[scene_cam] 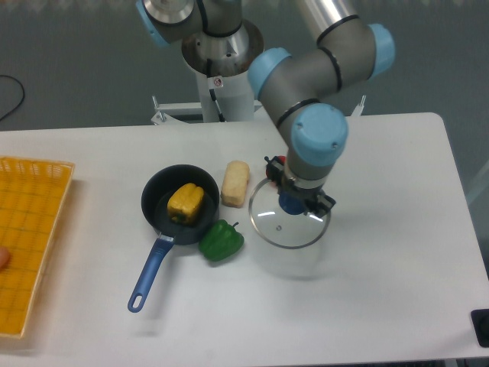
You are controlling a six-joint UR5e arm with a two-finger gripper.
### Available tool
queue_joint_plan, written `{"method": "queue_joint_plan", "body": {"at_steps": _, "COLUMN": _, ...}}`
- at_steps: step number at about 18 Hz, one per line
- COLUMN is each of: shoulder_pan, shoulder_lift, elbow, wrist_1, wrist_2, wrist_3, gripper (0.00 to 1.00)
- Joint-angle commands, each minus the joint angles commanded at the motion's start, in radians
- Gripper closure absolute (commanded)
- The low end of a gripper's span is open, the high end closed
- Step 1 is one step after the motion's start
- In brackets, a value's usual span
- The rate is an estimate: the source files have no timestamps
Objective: Close the pot lid
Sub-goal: 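Carry the glass lid over to the black frying pan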
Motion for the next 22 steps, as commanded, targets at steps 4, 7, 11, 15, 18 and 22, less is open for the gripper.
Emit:
{"method": "queue_joint_plan", "body": {"at_steps": 4, "shoulder_pan": -0.038, "shoulder_lift": 0.012, "elbow": 0.0, "wrist_1": -0.003, "wrist_2": 0.002, "wrist_3": -0.05, "gripper": 0.49}}
{"method": "queue_joint_plan", "body": {"at_steps": 7, "shoulder_pan": -0.075, "shoulder_lift": 0.021, "elbow": -0.002, "wrist_1": -0.006, "wrist_2": 0.002, "wrist_3": -0.093, "gripper": 0.49}}
{"method": "queue_joint_plan", "body": {"at_steps": 11, "shoulder_pan": -0.139, "shoulder_lift": 0.028, "elbow": -0.006, "wrist_1": -0.003, "wrist_2": 0.003, "wrist_3": -0.178, "gripper": 0.49}}
{"method": "queue_joint_plan", "body": {"at_steps": 15, "shoulder_pan": -0.213, "shoulder_lift": 0.051, "elbow": -0.024, "wrist_1": 0.003, "wrist_2": 0.018, "wrist_3": -0.251, "gripper": 0.49}}
{"method": "queue_joint_plan", "body": {"at_steps": 18, "shoulder_pan": -0.279, "shoulder_lift": 0.069, "elbow": -0.061, "wrist_1": 0.005, "wrist_2": 0.066, "wrist_3": -0.296, "gripper": 0.49}}
{"method": "queue_joint_plan", "body": {"at_steps": 22, "shoulder_pan": -0.327, "shoulder_lift": 0.069, "elbow": -0.092, "wrist_1": 0.006, "wrist_2": 0.092, "wrist_3": -0.301, "gripper": 0.49}}
